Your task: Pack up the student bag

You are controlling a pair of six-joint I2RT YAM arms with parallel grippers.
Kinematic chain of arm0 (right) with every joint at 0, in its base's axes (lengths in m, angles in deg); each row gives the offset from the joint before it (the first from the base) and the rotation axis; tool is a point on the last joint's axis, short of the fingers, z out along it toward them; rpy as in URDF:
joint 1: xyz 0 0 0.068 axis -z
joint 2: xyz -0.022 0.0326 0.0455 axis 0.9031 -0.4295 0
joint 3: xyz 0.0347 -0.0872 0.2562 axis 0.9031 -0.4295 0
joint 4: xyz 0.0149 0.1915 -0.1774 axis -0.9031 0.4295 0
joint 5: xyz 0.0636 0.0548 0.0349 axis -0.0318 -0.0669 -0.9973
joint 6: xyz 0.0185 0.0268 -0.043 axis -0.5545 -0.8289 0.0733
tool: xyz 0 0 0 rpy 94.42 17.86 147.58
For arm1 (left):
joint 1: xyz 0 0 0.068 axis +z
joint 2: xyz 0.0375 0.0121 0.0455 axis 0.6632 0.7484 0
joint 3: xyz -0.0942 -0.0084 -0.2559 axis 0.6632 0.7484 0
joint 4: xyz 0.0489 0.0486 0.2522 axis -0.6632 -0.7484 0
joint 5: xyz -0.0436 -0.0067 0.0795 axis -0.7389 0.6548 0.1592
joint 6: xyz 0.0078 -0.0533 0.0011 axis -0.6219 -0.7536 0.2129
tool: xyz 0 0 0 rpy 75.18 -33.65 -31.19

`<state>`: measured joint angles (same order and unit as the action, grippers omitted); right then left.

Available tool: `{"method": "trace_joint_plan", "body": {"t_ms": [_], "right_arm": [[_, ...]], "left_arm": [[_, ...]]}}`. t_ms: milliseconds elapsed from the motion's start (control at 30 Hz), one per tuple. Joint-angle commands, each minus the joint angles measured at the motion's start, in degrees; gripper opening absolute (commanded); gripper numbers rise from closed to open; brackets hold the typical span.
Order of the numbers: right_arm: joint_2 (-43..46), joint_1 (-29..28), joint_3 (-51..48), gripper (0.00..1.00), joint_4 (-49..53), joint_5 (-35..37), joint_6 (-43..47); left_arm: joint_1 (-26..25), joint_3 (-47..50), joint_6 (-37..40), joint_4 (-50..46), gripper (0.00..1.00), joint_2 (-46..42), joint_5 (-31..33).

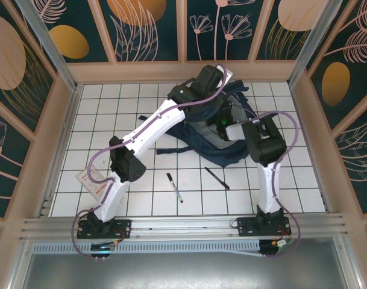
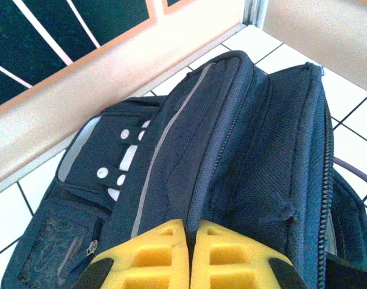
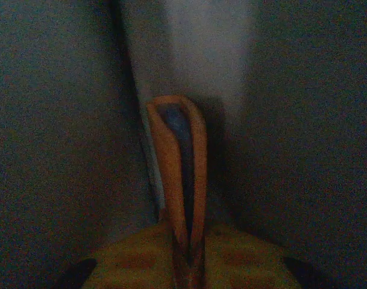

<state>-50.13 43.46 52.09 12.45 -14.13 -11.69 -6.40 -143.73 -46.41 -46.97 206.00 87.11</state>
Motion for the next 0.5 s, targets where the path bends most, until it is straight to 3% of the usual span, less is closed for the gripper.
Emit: {"method": "trace_joint_plan", "body": {"t_ms": [0, 67, 300, 467], "right_arm": [[-2.0, -0.2, 3.7, 0.29, -3.9, 2.8, -4.5], [0.5, -0.2, 1.9, 0.38, -0.9, 3.1, -4.1], [13.4, 3.0, -9.4, 0.51, 8.6, -2.7, -0.1], [21.9, 5.1, -19.0, 0.53, 8.3, -9.6, 3.4]], "left_arm": [[-0.2, -0.2, 1.6, 7.6, 0.0, -6.1, 2.4], [0.1, 0.6, 1.9, 7.9, 0.0, -6.2, 3.3], [2.8, 6.1, 0.9, 10.2, 0.0, -6.9, 3.5], [3.8, 9.6, 0.2, 11.9, 0.0, -7.5, 3.2]]}}
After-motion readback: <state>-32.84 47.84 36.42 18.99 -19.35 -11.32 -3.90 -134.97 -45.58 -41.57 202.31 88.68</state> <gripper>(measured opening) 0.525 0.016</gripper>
